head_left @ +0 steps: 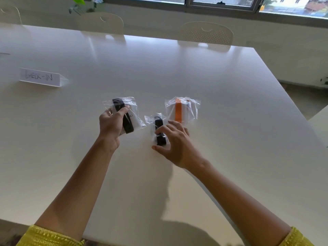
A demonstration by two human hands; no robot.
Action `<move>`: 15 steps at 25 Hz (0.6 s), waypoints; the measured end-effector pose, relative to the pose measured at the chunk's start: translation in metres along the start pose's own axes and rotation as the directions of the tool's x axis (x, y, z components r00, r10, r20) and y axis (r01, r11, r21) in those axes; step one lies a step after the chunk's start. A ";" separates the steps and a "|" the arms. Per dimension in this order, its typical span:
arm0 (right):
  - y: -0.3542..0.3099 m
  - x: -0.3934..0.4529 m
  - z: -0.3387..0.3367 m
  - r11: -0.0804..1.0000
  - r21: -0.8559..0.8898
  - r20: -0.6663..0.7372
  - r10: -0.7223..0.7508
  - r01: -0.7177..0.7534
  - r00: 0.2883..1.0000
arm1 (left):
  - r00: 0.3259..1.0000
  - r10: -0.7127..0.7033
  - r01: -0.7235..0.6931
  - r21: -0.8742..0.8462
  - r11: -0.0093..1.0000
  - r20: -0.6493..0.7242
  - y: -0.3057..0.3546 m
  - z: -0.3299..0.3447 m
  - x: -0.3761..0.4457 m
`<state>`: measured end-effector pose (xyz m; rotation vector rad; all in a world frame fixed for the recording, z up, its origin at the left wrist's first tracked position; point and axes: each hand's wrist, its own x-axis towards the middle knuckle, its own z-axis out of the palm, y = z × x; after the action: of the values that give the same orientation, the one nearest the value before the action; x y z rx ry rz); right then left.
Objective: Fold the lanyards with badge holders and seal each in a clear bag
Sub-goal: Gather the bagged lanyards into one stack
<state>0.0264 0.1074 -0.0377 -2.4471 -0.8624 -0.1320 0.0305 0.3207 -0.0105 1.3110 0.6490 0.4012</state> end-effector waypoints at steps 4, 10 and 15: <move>-0.022 0.003 0.003 0.973 0.059 -0.107 0.227 -0.222 0.968 | 1.000 -0.004 0.004 0.008 1.000 0.021 -0.004 0.001 0.001; -0.036 0.009 0.001 0.929 0.146 -0.135 0.359 -0.339 0.924 | 0.995 -0.030 0.035 -0.051 0.998 0.099 -0.002 -0.003 0.002; -0.034 0.020 -0.027 0.754 0.458 -0.070 0.560 -0.472 0.826 | 0.971 -0.089 0.133 -0.194 0.972 0.222 0.003 0.000 -0.003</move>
<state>0.0236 0.1266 0.0056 -2.1127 -0.0716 0.0134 0.0284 0.3189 -0.0071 1.0942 0.4846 0.2263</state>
